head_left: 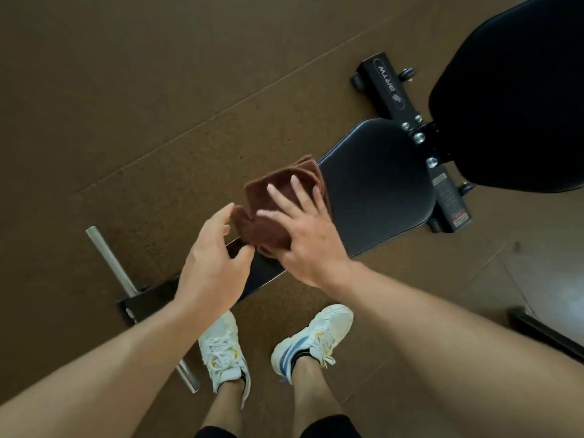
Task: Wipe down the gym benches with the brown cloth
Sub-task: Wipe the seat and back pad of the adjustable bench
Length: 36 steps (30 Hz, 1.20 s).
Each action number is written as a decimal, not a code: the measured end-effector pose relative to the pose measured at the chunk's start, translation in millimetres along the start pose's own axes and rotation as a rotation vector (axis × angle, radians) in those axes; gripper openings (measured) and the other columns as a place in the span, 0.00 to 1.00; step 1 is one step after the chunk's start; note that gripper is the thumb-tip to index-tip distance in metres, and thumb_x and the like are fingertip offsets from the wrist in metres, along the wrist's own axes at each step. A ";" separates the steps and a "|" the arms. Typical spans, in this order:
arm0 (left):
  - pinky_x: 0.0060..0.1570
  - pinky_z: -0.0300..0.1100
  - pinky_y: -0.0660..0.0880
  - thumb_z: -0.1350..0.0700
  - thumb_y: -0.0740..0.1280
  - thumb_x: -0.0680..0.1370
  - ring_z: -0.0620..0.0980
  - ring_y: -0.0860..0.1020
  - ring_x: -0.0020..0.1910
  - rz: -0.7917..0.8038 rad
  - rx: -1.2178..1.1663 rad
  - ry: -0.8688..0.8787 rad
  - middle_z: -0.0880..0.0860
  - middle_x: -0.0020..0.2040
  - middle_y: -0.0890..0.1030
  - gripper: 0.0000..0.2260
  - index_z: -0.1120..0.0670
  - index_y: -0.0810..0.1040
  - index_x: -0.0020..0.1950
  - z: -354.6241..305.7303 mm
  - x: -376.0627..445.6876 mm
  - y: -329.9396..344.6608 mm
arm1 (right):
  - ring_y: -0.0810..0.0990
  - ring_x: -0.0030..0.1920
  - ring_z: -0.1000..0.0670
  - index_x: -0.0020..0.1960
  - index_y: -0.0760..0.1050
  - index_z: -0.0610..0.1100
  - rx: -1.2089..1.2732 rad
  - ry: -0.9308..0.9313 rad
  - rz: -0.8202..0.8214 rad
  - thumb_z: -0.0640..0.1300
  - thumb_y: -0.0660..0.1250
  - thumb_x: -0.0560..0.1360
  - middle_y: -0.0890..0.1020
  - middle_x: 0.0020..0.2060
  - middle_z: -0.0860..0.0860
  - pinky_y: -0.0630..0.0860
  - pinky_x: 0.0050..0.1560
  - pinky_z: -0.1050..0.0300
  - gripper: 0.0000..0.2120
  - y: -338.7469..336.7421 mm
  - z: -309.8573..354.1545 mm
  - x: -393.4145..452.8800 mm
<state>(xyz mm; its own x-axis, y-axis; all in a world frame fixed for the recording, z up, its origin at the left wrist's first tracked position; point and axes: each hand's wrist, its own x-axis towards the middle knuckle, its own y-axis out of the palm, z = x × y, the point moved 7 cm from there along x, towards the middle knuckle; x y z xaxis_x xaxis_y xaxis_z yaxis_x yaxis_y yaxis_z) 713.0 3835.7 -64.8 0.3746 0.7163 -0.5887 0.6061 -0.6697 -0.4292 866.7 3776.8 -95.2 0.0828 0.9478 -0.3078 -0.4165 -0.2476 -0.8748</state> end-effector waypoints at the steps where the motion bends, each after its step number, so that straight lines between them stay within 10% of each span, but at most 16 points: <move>1: 0.74 0.47 0.66 0.58 0.70 0.79 0.43 0.67 0.75 0.028 0.035 0.019 0.42 0.75 0.68 0.32 0.42 0.61 0.79 -7.6 -4.4 7.3 | 0.43 0.85 0.44 0.77 0.71 0.58 -0.025 -0.050 0.021 0.59 0.67 0.79 0.58 0.84 0.53 0.41 0.83 0.36 0.27 8.3 -1.7 -19.8; 5: 0.75 0.50 0.63 0.62 0.69 0.78 0.47 0.51 0.82 0.214 0.240 0.072 0.40 0.82 0.47 0.41 0.40 0.49 0.82 -38.1 -5.3 40.3 | 0.39 0.85 0.45 0.84 0.53 0.60 -0.059 0.019 0.043 0.58 0.64 0.80 0.49 0.86 0.53 0.44 0.84 0.37 0.36 24.8 -20.8 -80.0; 9: 0.78 0.54 0.56 0.58 0.71 0.78 0.50 0.44 0.83 0.292 0.365 0.016 0.45 0.83 0.40 0.45 0.44 0.42 0.83 -60.2 15.4 66.6 | 0.31 0.83 0.50 0.85 0.42 0.59 0.159 0.569 -0.062 0.63 0.51 0.81 0.41 0.85 0.57 0.37 0.84 0.43 0.36 13.0 -67.7 -90.2; 15: 0.68 0.52 0.73 0.49 0.71 0.78 0.57 0.65 0.78 0.325 0.554 -0.052 0.50 0.84 0.47 0.47 0.52 0.38 0.83 -70.0 40.0 88.5 | 0.40 0.85 0.43 0.86 0.42 0.54 0.426 1.203 -0.213 0.52 0.57 0.86 0.40 0.85 0.53 0.45 0.84 0.40 0.35 -28.8 -179.4 -79.8; 21: 0.73 0.55 0.67 0.49 0.63 0.83 0.58 0.63 0.79 0.435 0.541 -0.134 0.47 0.84 0.48 0.38 0.47 0.40 0.84 -80.1 39.3 77.7 | 0.78 0.67 0.41 0.82 0.56 0.64 1.326 1.648 -0.582 0.49 0.62 0.84 0.76 0.73 0.49 0.73 0.70 0.42 0.30 2.8 -122.2 -104.3; 24: 0.78 0.55 0.54 0.47 0.59 0.86 0.55 0.55 0.82 0.434 0.339 -0.220 0.46 0.84 0.51 0.29 0.47 0.51 0.84 -85.3 33.3 62.9 | 0.82 0.56 0.43 0.69 0.73 0.54 1.717 1.614 -0.312 0.53 0.66 0.83 0.84 0.57 0.48 0.76 0.65 0.44 0.16 21.3 -43.1 -108.0; 28: 0.73 0.46 0.61 0.44 0.58 0.85 0.51 0.64 0.78 0.416 0.240 -0.211 0.49 0.79 0.68 0.24 0.51 0.67 0.80 -117.4 -1.5 52.8 | 0.89 0.49 0.37 0.62 0.83 0.37 1.963 1.458 -0.086 0.43 0.72 0.78 0.88 0.50 0.37 0.83 0.58 0.39 0.15 -4.5 7.2 -138.0; 36: 0.65 0.39 0.74 0.46 0.61 0.84 0.38 0.79 0.61 0.496 -0.108 0.089 0.41 0.60 0.83 0.14 0.42 0.80 0.67 -323.1 -96.9 87.2 | 0.79 0.67 0.56 0.72 0.72 0.68 1.427 0.880 -0.620 0.65 0.65 0.78 0.82 0.65 0.63 0.75 0.71 0.51 0.22 -272.9 -48.5 -211.9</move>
<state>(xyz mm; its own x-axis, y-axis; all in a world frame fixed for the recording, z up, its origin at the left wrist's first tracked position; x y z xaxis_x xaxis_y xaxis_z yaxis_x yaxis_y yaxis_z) 956.2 3771.2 176.1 0.6912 0.3347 -0.6405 0.4077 -0.9124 -0.0368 1006.6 3633.8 190.5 0.7285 0.3315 -0.5995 -0.4830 0.8691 -0.1063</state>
